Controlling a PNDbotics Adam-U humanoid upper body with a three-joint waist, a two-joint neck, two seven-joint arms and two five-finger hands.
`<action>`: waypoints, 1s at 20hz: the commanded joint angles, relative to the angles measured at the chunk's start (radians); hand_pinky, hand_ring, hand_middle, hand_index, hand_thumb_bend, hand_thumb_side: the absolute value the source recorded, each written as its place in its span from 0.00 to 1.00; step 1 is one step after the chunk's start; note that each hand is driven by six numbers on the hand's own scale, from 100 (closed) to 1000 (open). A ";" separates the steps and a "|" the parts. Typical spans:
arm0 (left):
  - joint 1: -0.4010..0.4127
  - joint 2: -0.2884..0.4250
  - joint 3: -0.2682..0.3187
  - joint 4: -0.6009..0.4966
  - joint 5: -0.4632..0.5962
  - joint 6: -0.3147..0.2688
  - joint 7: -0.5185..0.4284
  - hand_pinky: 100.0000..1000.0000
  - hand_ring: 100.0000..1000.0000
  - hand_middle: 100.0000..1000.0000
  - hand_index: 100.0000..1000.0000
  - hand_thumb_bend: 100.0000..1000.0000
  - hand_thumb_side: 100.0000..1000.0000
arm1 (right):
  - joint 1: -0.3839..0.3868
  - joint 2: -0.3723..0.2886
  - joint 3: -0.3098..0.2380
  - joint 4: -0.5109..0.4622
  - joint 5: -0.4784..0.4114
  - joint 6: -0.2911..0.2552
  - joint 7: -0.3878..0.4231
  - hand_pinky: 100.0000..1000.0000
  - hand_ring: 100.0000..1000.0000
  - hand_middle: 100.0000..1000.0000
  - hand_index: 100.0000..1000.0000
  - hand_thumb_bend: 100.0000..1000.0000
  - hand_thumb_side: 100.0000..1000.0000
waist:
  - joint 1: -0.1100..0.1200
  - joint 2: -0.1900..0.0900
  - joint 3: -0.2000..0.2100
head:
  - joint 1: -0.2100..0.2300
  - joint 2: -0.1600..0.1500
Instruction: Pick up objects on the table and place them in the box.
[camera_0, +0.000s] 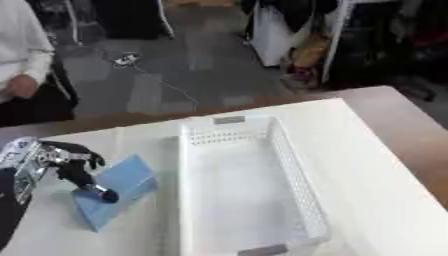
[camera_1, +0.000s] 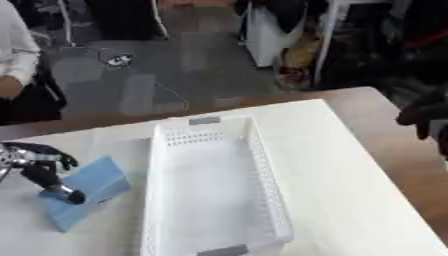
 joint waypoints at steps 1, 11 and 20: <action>-0.008 0.008 -0.005 0.005 0.007 0.004 -0.015 0.53 0.77 0.87 0.99 1.00 0.76 | -0.011 -0.022 -0.004 -0.016 -0.006 0.001 0.001 0.10 0.37 0.43 0.53 0.00 1.00 | -0.001 -0.008 -0.001 | 0.008 -0.010; -0.023 0.022 -0.014 -0.021 0.036 0.007 -0.033 0.53 0.77 0.87 0.99 1.00 0.81 | -0.007 -0.024 -0.003 -0.016 -0.008 0.002 0.002 0.10 0.37 0.43 0.53 0.00 1.00 | 0.000 -0.010 0.001 | 0.004 -0.008; -0.039 0.037 -0.029 -0.053 0.058 -0.015 -0.033 0.54 0.78 0.88 0.99 1.00 0.85 | -0.002 -0.026 -0.003 -0.016 -0.006 0.004 0.003 0.10 0.37 0.43 0.53 0.00 1.00 | 0.001 -0.014 0.005 | 0.004 -0.005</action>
